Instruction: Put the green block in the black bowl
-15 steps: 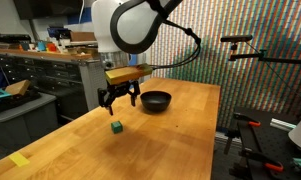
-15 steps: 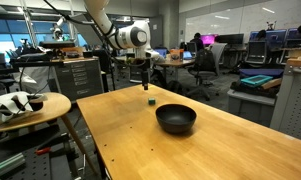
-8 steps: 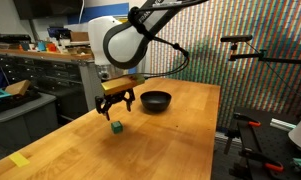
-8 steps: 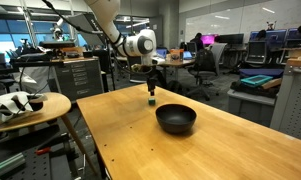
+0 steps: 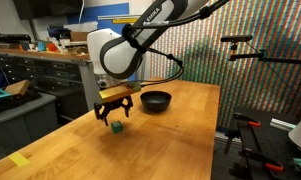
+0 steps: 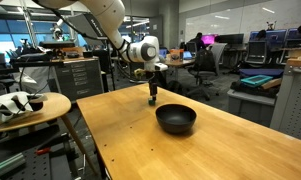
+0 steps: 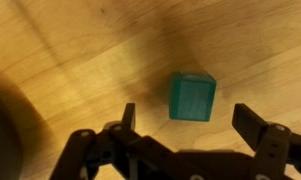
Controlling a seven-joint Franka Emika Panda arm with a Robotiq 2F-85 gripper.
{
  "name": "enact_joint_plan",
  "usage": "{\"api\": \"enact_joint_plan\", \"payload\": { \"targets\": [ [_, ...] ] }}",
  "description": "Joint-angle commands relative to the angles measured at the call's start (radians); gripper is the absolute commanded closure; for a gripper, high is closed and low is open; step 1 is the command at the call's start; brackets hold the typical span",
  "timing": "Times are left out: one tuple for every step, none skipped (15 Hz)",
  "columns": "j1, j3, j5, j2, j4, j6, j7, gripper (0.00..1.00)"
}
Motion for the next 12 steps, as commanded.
{"api": "enact_joint_plan", "payload": {
  "targets": [
    [0.002, -0.006, 0.046, 0.051, 0.073, -0.004, -0.036, 0.00],
    [0.002, -0.005, 0.051, 0.058, 0.078, -0.006, -0.041, 0.00],
    [0.002, -0.004, 0.055, 0.063, 0.081, -0.007, -0.046, 0.25],
    [0.003, -0.005, 0.057, 0.068, 0.085, -0.008, -0.050, 0.26],
    [0.003, -0.005, 0.062, 0.073, 0.088, -0.010, -0.056, 0.34],
    [0.002, -0.005, 0.065, 0.078, 0.089, -0.010, -0.061, 0.42],
    [0.001, -0.003, 0.068, 0.081, 0.090, -0.010, -0.068, 0.50],
    [0.000, -0.001, 0.073, 0.084, 0.090, -0.012, -0.075, 0.59],
    [-0.002, 0.003, 0.080, 0.085, 0.089, -0.012, -0.080, 0.65],
    [-0.001, 0.002, 0.085, 0.085, 0.086, -0.012, -0.084, 0.74],
    [0.001, 0.002, 0.089, 0.078, 0.082, -0.011, -0.086, 0.81],
    [0.003, 0.000, 0.089, 0.072, 0.076, -0.010, -0.086, 0.82]
  ]
}}
